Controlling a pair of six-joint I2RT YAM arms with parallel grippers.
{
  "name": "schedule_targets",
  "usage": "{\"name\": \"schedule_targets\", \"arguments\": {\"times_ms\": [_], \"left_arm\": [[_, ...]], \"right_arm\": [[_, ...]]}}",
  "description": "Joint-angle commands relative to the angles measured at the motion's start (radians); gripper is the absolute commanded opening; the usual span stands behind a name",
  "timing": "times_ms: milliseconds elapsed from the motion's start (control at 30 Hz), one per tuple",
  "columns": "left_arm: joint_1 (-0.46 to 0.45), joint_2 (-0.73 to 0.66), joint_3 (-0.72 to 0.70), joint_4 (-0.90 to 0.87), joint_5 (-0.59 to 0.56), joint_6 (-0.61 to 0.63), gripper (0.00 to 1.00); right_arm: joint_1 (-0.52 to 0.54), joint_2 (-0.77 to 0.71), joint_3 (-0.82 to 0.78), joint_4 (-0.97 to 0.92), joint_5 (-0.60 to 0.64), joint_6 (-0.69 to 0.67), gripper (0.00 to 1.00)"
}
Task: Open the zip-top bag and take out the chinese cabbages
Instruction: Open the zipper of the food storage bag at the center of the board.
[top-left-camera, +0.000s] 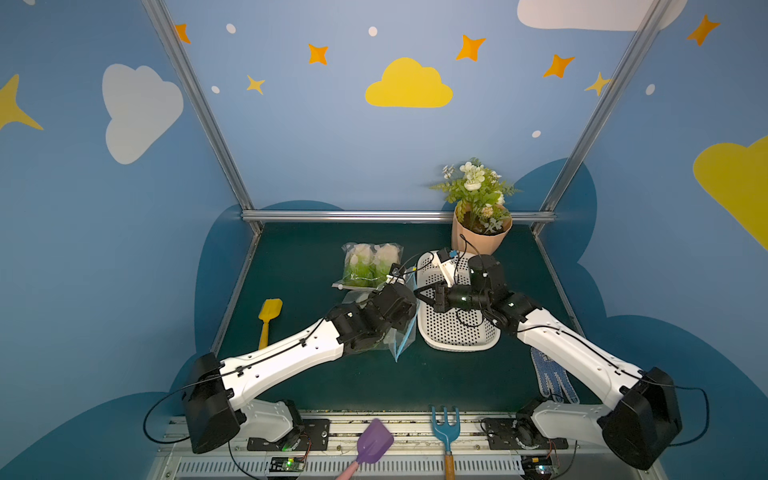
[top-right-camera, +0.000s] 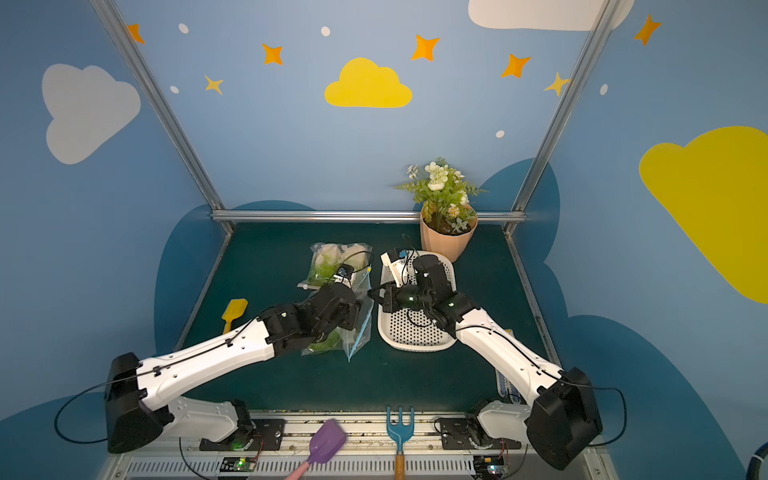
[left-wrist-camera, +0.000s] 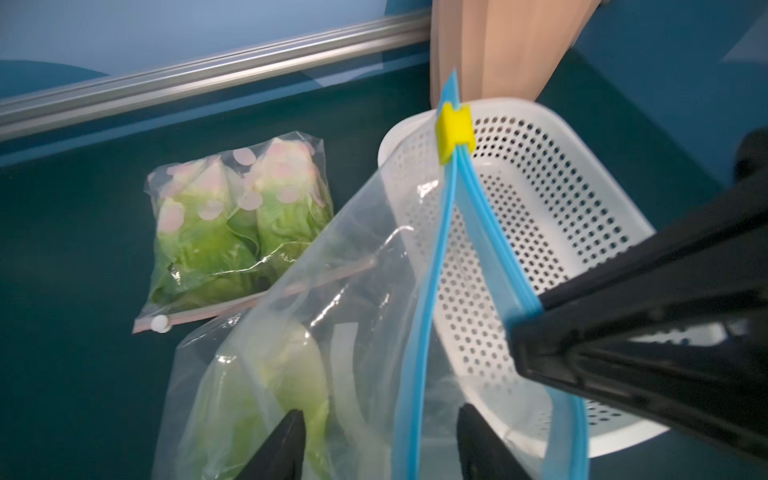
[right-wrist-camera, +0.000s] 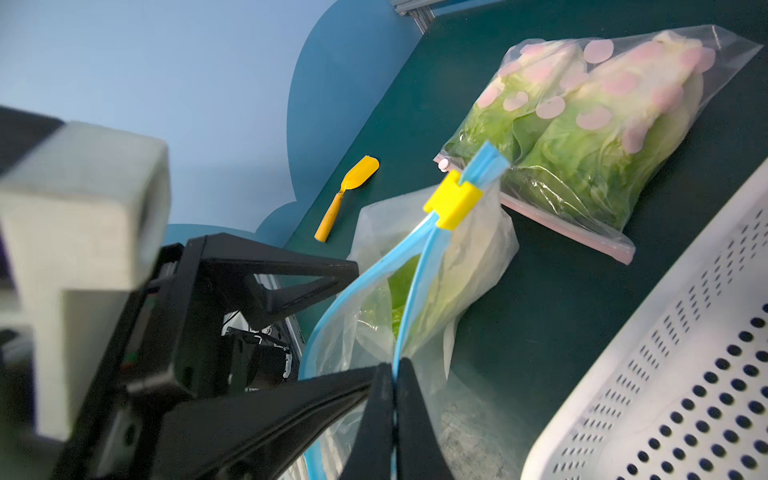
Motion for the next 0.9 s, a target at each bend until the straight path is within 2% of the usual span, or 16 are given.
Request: {"name": "schedule_targets", "arguments": {"times_ms": [0,67,167,333,633,667,700,767,800,867], "left_arm": [[-0.011,0.025,0.038,-0.094,-0.126,-0.019,0.43],[-0.016,0.026,0.067,-0.144,-0.178,-0.035,0.26],[-0.018,0.002,0.11,-0.22,-0.278,-0.088,0.11],[-0.015,-0.092,0.08,-0.158,-0.201,-0.021,0.06],[0.048,-0.121,0.081,-0.18,0.035,-0.052,0.05],[0.051,-0.112,0.078,-0.163,0.068,-0.057,0.05],[0.055,-0.102,0.077,-0.148,0.094,-0.063,0.05],[0.054,-0.073,0.084,-0.115,0.154,-0.077,0.05],[0.054,-0.059,0.088,-0.105,0.173,-0.081,0.05],[0.054,-0.028,0.112,-0.094,0.206,-0.09,0.05]], "right_arm": [[0.005,-0.024,-0.012,0.007,0.014,0.002,0.0],[0.004,-0.024,-0.017,-0.005,0.025,-0.003,0.0],[0.0,-0.02,-0.021,-0.037,0.043,-0.016,0.0],[-0.01,-0.014,-0.032,-0.089,0.079,-0.023,0.0],[-0.019,-0.059,0.019,-0.281,0.217,-0.116,0.0],[-0.019,-0.065,0.026,-0.29,0.209,-0.123,0.04],[-0.019,-0.07,0.034,-0.294,0.195,-0.129,0.21],[-0.019,-0.087,0.051,-0.294,0.144,-0.141,0.46],[-0.019,-0.097,0.057,-0.289,0.132,-0.137,0.51],[-0.019,-0.127,0.059,-0.252,0.105,-0.116,0.53]]}}
